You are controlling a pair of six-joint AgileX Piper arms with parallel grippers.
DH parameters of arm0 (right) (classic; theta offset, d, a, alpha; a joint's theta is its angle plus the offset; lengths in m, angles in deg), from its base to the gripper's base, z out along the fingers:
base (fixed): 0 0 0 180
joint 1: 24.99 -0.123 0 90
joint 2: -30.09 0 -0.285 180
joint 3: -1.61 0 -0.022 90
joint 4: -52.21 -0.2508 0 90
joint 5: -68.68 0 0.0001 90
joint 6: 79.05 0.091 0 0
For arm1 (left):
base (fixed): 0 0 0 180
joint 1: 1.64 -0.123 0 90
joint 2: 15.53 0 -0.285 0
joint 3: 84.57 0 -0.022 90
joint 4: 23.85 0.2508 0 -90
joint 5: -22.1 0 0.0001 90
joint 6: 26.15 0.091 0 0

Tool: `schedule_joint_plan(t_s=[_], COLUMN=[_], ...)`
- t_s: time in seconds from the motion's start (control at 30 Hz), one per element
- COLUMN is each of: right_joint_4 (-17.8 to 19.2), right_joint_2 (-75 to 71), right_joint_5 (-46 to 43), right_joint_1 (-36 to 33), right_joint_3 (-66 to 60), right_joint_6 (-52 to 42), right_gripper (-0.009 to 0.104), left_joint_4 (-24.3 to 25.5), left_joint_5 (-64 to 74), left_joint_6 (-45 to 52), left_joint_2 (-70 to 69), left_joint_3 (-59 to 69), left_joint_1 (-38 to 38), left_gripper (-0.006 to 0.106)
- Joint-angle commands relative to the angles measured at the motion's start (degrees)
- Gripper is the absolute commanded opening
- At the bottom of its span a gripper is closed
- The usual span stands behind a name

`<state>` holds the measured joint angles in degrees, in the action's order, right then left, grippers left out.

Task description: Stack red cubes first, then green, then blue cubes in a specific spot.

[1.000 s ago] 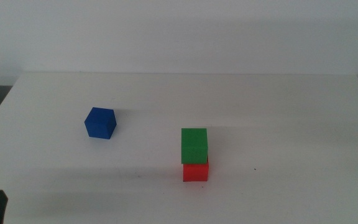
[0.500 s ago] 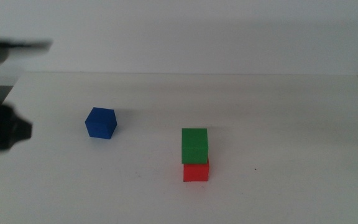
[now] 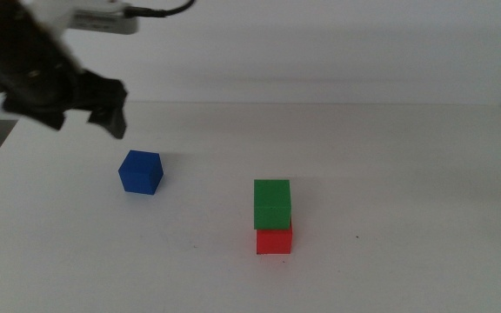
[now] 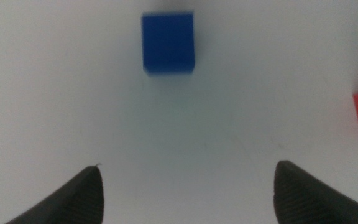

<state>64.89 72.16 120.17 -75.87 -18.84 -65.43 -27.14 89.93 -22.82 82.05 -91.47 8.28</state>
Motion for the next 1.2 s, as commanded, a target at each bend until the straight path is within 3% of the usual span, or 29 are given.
schedule_joint_plan(t_s=[0.0,0.47,0.73,0.83,0.93,1.1,1.17], right_joint_4=[0.2,0.2,0.2,0.2,0.2,0.2,0.2], right_joint_2=[-0.2,-0.2,-0.2,-0.2,-0.2,-0.2,-0.2], right_joint_5=[-0.5,-0.5,-0.5,-0.5,-0.5,-0.5,-0.5], right_joint_1=[0.0,0.0,0.0,0.0,0.0,0.0,0.0], right_joint_3=[-0.5,-0.5,-0.5,-0.5,-0.5,-0.5,-0.5], right_joint_6=[-0.4,-0.4,-0.4,-0.4,-0.4,-0.4,-0.4], right_gripper=[0.090,0.090,0.090,0.090,0.090,0.090,0.090], left_joint_4=[0.8,2.6,0.1,0.1,-0.7,-3.1,-3.2], left_joint_5=[0.2,-9.5,-13.4,-14.1,-14.3,-12.4,-11.3], left_joint_6=[1.8,-1.9,-1.1,-0.7,-0.7,-1.9,-4.0], left_joint_2=[4.6,27.0,34.1,35.5,35.3,30.1,25.0], left_joint_3=[-4.2,-11.6,-11.6,-11.6,-11.6,-11.3,-9.6], left_joint_1=[0.5,0.2,-0.2,-0.2,-0.2,0.2,1.9], left_gripper=[0.094,0.094,0.094,0.088,0.070,0.011,-0.002])
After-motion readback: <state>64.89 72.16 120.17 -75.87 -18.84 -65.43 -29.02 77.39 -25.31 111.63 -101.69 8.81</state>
